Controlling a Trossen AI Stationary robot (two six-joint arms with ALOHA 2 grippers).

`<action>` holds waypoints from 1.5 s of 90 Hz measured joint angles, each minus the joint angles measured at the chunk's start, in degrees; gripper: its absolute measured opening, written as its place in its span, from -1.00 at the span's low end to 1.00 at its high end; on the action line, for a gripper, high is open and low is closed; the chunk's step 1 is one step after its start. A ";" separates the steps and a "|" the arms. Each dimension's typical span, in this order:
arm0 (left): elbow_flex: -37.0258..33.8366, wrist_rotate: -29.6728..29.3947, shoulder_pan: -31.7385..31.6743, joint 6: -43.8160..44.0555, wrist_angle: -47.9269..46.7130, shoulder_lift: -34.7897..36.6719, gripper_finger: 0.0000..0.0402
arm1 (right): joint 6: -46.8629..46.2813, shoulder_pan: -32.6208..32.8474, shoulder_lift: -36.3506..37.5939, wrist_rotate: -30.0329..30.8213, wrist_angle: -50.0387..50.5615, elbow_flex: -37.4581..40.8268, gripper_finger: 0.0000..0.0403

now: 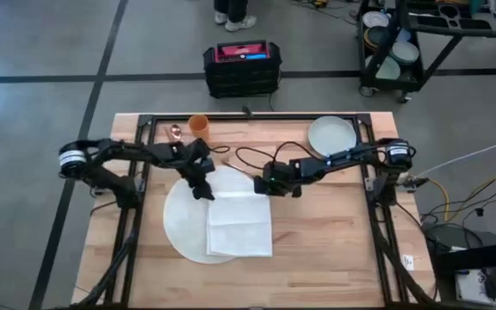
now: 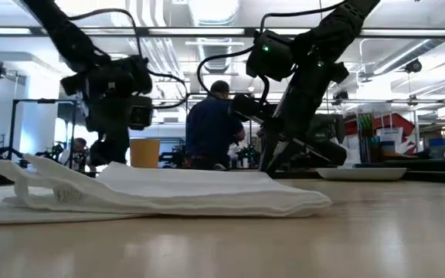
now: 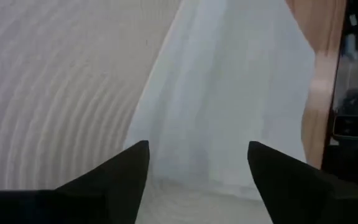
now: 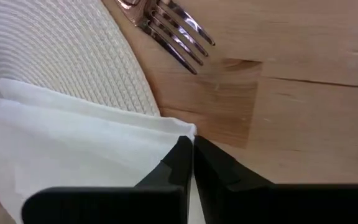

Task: Set table place
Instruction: Fold the white napkin

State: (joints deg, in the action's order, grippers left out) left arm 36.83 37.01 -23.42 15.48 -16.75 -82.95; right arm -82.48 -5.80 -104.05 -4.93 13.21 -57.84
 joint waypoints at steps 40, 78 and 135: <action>6.18 -1.97 0.00 -11.38 -11.82 -6.85 0.29 | -0.41 -0.48 -0.02 -0.06 -0.17 0.00 -1.00; 8.71 -2.87 0.00 -12.13 -10.87 -7.62 0.26 | -0.27 -1.87 -0.01 -0.05 -0.28 0.00 -1.00; 7.37 -1.95 0.00 -11.56 -10.51 -9.00 0.20 | -0.02 -2.12 0.00 -0.07 -0.28 0.00 -1.00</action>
State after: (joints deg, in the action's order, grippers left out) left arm 44.21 35.07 -23.42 3.93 -27.25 -91.94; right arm -82.50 -7.92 -104.05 -4.99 12.93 -57.84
